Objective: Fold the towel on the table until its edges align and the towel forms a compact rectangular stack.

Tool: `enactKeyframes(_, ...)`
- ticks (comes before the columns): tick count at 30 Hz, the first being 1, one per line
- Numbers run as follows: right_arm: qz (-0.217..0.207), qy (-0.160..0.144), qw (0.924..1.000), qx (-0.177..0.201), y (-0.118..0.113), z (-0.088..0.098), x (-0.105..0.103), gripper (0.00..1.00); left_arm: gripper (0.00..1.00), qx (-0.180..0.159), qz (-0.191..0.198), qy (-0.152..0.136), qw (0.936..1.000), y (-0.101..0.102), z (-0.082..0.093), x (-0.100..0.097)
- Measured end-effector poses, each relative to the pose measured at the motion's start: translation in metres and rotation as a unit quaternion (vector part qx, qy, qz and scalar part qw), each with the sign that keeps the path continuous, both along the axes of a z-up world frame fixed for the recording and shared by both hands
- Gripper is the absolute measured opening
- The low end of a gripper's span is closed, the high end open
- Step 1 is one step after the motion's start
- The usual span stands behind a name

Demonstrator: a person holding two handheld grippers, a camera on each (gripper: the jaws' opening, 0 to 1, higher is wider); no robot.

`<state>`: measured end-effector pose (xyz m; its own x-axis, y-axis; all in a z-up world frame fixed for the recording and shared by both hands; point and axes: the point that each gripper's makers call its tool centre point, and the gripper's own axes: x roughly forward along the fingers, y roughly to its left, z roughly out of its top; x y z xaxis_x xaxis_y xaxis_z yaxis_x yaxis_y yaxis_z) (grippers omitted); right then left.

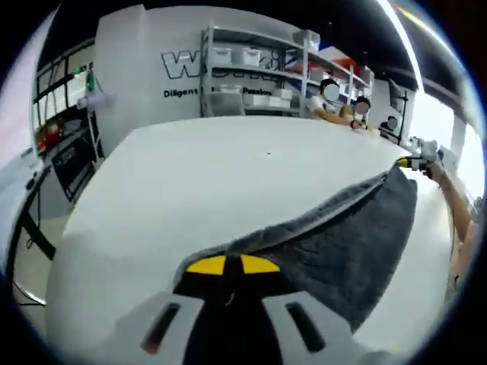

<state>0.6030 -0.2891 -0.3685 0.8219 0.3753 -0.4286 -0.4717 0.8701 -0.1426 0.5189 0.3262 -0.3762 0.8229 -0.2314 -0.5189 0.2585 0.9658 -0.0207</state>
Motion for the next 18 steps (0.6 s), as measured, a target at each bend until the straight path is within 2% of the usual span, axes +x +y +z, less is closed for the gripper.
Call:
enactKeyframes(3,-0.004,-0.009,1.0000,0.000,-0.002,0.002,0.000,0.11,0.07,-0.004,0.007,-0.016,0.9998,0.000,0.000,0.005)
enactKeyframes(5,-0.002,-0.005,1.0000,-0.003,-0.002,0.000,-0.001,0.12,0.08,-0.002,0.009,-0.017,0.9998,0.001,-0.002,0.006)
enactKeyframes(8,-0.013,-0.003,0.9997,-0.022,-0.007,-0.005,0.001,0.15,0.10,0.019,0.018,-0.007,0.9996,0.006,-0.010,0.006)
enactKeyframes(12,-0.017,-0.007,0.9994,-0.030,-0.008,-0.007,0.002,0.14,0.10,0.032,0.013,-0.014,0.9993,0.006,-0.006,0.010)
enactKeyframes(18,-0.022,-0.004,0.9985,-0.049,-0.007,-0.014,0.002,0.20,0.21,0.048,0.021,-0.010,0.9986,0.015,-0.013,0.013)
